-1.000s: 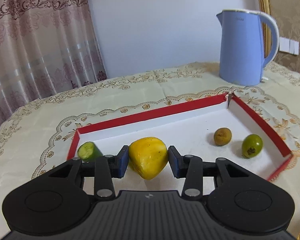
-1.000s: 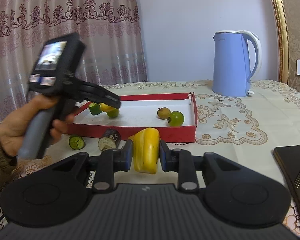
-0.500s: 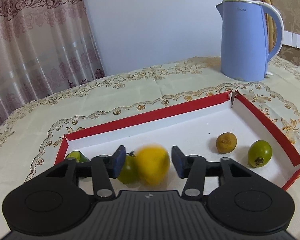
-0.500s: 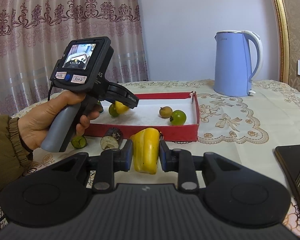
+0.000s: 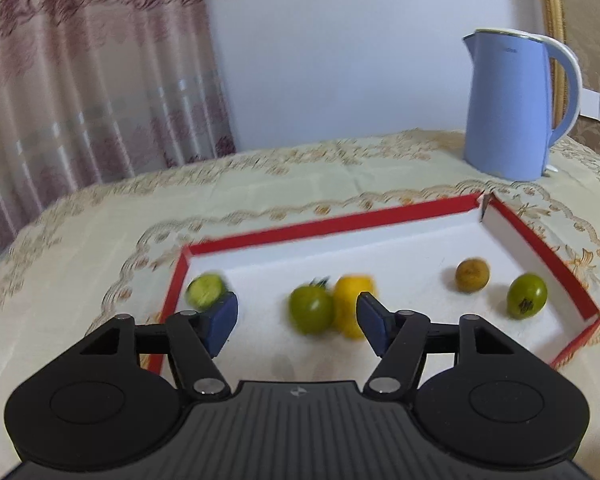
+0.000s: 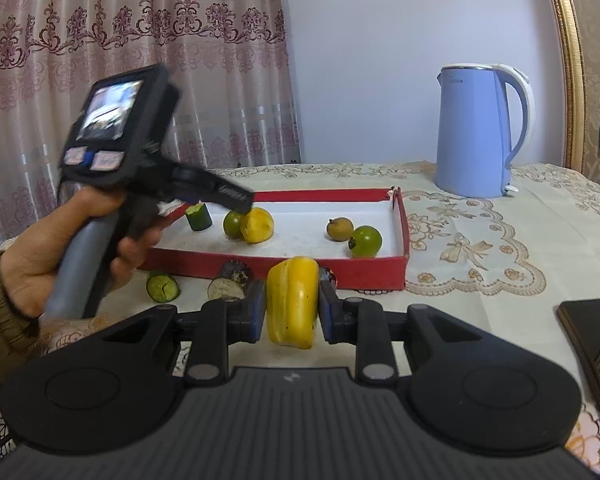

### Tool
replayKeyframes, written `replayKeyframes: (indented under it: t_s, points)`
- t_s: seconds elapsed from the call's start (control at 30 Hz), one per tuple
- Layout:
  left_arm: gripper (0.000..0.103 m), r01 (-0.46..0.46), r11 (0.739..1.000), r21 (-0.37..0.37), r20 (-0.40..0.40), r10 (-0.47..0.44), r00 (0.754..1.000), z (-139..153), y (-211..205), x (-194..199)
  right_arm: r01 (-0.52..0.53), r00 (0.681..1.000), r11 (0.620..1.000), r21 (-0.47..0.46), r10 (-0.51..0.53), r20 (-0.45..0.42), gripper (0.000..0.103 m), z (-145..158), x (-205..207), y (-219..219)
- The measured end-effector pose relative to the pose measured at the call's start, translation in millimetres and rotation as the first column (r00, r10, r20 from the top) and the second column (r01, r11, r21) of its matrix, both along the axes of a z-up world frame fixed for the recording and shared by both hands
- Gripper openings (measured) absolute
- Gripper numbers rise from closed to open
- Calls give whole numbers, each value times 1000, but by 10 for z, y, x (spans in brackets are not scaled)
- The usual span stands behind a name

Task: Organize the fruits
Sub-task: 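Carry the yellow fruit into the red box and open the left gripper, then lower the yellow pepper piece into the red box and open the right gripper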

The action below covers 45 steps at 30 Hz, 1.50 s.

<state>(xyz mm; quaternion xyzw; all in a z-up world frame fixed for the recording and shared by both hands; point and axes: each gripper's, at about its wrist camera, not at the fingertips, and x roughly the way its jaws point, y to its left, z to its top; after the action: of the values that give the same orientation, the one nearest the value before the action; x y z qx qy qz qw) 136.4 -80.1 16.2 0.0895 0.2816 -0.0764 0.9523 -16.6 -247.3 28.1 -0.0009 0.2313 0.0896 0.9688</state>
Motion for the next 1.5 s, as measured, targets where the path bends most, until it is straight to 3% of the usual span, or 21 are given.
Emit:
replayKeyframes:
  t_s: [0.27, 0.57, 1.13, 1.5]
  points:
    - [66, -82, 994, -76, 31, 85, 996, 14, 543, -384, 10, 1000, 1000, -15, -10, 9, 26, 35, 177, 19]
    - [67, -81, 990, -112, 24, 84, 996, -37, 914, -746, 6, 1000, 999, -50, -5, 14, 26, 131, 575, 89]
    - [67, -69, 993, -100, -8, 68, 998, -140, 1058, -878, -25, 997, 998, -61, 20, -78, 26, -9, 1292, 271]
    - [68, -91, 992, -90, -29, 88, 996, -174, 1098, -889, -15, 989, 991, -137, -6, -148, 26, -163, 1772, 386]
